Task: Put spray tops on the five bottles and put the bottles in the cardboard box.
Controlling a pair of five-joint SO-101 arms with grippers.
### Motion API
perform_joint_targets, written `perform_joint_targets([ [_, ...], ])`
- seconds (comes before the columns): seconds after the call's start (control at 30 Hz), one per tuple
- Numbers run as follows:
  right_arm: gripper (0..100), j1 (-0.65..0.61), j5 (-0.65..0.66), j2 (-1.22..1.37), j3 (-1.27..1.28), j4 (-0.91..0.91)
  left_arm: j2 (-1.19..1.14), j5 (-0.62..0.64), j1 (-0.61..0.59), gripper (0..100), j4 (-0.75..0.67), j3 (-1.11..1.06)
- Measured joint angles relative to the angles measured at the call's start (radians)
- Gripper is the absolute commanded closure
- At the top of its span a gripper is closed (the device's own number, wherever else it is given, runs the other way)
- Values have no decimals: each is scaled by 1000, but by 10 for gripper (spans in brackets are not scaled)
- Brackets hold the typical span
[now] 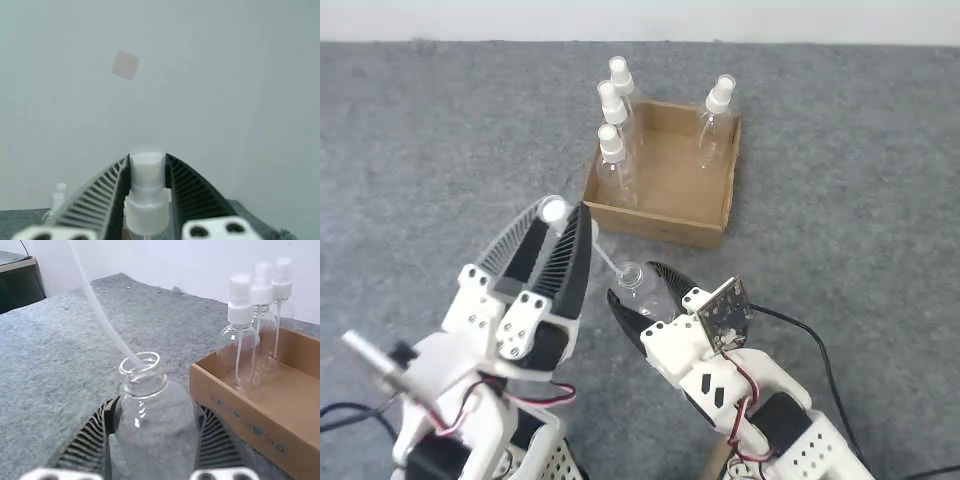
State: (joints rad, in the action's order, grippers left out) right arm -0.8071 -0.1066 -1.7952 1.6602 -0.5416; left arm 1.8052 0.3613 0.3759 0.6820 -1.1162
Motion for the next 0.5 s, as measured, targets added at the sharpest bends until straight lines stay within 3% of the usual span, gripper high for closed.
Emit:
perform_joint_targets([
  [0.5,972,0,0,0,0,3,0,-3,0,985,0,-130],
])
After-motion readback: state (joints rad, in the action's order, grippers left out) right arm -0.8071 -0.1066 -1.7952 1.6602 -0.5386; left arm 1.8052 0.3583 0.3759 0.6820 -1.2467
